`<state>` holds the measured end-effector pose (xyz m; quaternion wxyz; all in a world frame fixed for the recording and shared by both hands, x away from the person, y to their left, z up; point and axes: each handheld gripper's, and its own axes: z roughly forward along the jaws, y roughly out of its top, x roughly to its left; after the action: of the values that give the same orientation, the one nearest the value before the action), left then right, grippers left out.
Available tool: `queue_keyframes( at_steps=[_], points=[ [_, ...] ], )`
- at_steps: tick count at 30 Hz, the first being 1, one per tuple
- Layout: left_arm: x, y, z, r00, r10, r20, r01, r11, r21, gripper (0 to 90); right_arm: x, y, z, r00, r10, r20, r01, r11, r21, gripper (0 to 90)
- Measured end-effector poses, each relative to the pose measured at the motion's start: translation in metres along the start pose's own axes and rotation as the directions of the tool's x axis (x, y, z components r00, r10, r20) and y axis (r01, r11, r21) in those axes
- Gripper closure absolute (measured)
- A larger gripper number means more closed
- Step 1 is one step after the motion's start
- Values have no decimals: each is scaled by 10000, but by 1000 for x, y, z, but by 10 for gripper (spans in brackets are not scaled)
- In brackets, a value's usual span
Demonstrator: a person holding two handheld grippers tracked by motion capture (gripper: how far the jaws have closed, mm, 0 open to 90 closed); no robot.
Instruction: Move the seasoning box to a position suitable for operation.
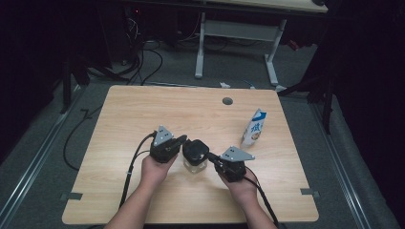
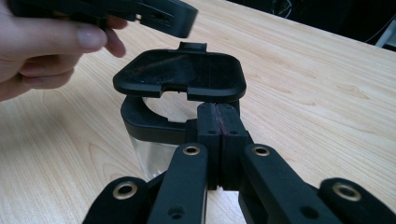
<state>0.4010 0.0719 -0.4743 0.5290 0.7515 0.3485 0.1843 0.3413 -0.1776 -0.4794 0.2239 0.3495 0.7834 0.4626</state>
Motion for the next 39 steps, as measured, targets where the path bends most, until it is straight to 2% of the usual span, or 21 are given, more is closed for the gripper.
queue_keyframes(
  at_steps=[4, 10, 15, 19, 25, 32, 39],
  points=[
    [-3, -5, -14, 9999, 161, 5, -161, 9999, -42, 900, 0, 2, 0, 10000, -20, 11, 20, 10000, -77, 898],
    [-8, -28, -33, 9997, -234, 43, 233, 9996, 132, 900, 0, 4, -1, 10000, -28, -1, 28, 9999, -127, 898],
    [-21, -40, -39, 9978, -422, 503, 415, 9990, 156, 900, -1, 7, -1, 10000, -38, -13, 38, 9997, -236, 898],
    [-34, -40, -37, 9961, -342, 812, 331, 9993, 155, 899, 0, 9, 0, 10000, -62, -17, 62, 9997, -245, 898],
    [-43, -38, -33, 9937, -381, 1055, 367, 9992, 147, 899, 1, 10, 0, 9999, -84, -110, 80, 9995, -295, 898],
    [-47, -34, -29, 9927, -390, 1143, 389, 9992, 27, 899, 1, 10, 0, 9999, -28, -150, 24, 9996, -268, 898],
    [-48, -32, -28, 9932, -386, 1096, 393, 9992, -42, 899, 4, 8, 4, 9993, 23, -385, -29, 9999, -151, 897]
  ],
)
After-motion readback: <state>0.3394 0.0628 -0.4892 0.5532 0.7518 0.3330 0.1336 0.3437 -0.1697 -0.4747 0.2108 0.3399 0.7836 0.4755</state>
